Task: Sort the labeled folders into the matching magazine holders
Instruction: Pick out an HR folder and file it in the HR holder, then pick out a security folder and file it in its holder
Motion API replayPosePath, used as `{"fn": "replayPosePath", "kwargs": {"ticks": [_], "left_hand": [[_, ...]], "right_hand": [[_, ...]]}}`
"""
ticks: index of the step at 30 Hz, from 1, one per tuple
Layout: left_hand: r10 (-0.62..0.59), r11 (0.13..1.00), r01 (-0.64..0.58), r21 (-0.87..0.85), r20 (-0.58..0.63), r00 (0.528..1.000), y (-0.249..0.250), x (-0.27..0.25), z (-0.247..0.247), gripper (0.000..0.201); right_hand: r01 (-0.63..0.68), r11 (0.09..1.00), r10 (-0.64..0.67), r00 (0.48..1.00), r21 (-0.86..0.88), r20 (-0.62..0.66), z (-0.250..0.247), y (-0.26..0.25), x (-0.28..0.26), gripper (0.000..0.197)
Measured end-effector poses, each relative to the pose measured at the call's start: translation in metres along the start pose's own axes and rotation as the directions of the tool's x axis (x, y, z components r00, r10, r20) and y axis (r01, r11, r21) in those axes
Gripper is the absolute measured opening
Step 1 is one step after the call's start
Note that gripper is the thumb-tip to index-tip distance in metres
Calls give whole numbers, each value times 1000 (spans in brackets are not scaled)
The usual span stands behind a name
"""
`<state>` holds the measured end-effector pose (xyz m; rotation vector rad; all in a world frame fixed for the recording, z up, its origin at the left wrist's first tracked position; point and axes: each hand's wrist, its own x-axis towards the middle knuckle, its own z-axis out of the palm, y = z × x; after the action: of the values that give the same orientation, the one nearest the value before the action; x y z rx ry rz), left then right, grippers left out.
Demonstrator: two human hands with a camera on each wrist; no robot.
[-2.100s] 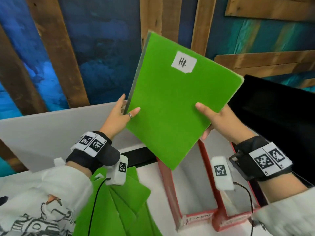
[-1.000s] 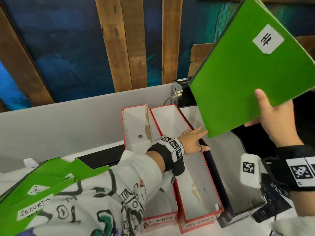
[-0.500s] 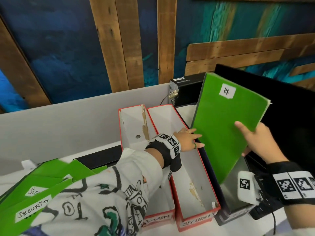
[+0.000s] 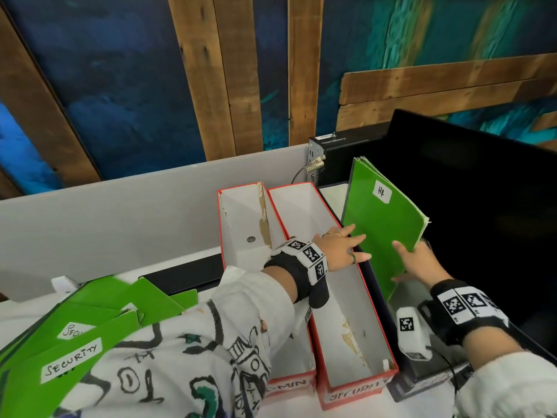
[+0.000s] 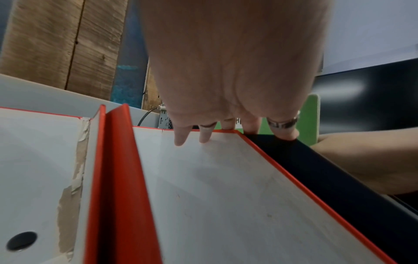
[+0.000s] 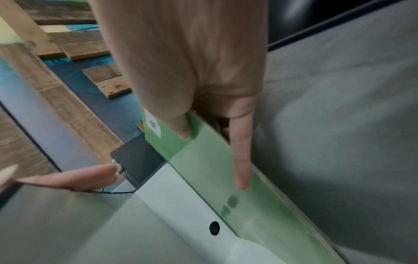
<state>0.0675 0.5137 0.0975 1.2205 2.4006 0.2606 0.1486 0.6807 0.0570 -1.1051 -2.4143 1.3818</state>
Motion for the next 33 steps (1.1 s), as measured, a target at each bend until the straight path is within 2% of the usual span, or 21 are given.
{"fn": "replayPosePath", "kwargs": {"ticks": [2,4,6,7,9,12,16,19,22,25,27,30,33], "left_hand": [[2,1000,-2,1,-2,1000,-1,0,0,60],[-1,1000,1,-3,-4,1000,-2,1,0,60],[2,1000,-2,-10,-2,1000,-3,2,1,60],[4,1000,-4,-12,1,1000,-3,1,1,60],[10,1000,-10,-10,2,1000,-4,1,1,60],[26,999,-25,-30,2,1000,-4,-1,1,61],[51,991,-54,-119,-27,998,-8,-3,3,63],[42,990,-46,-130,-36,999,-9,-10,3,65],[17,994,-22,-111,-48,999,-11,-20,-5,70],[11,984,-36,-177,-140,990,-22,-38,-18,68],[4,973,-58,-224,-236,972,-30,-57,-28,61],[-4,956,-108,-272,-380,925,-46,-92,-42,52],[-69,921,-135,-364,-495,866,-73,-131,-56,41]], "right_hand": [[-1,1000,1,1000,-24,15,0,-6,-4,47],[49,988,-42,998,-145,54,-2,-10,-10,50],[37,969,-16,996,-242,88,-4,-12,-14,55],[30,961,-13,998,-275,64,-5,-14,-17,56],[54,947,-81,994,-316,-73,-11,-18,-19,53],[177,920,-265,938,-351,-224,-25,-28,-24,46],[253,881,-372,893,-400,-254,-42,-42,-24,51],[240,866,-380,886,-440,-266,-47,-45,-26,56],[195,861,-391,845,-470,-365,-47,-50,-34,55],[233,856,-454,768,-462,-452,-43,-68,-48,49],[286,838,-505,730,-465,-461,-38,-85,-59,46],[374,810,-560,721,-452,-407,-29,-111,-72,43],[501,784,-610,730,-366,-308,-10,-139,-85,38]]}}
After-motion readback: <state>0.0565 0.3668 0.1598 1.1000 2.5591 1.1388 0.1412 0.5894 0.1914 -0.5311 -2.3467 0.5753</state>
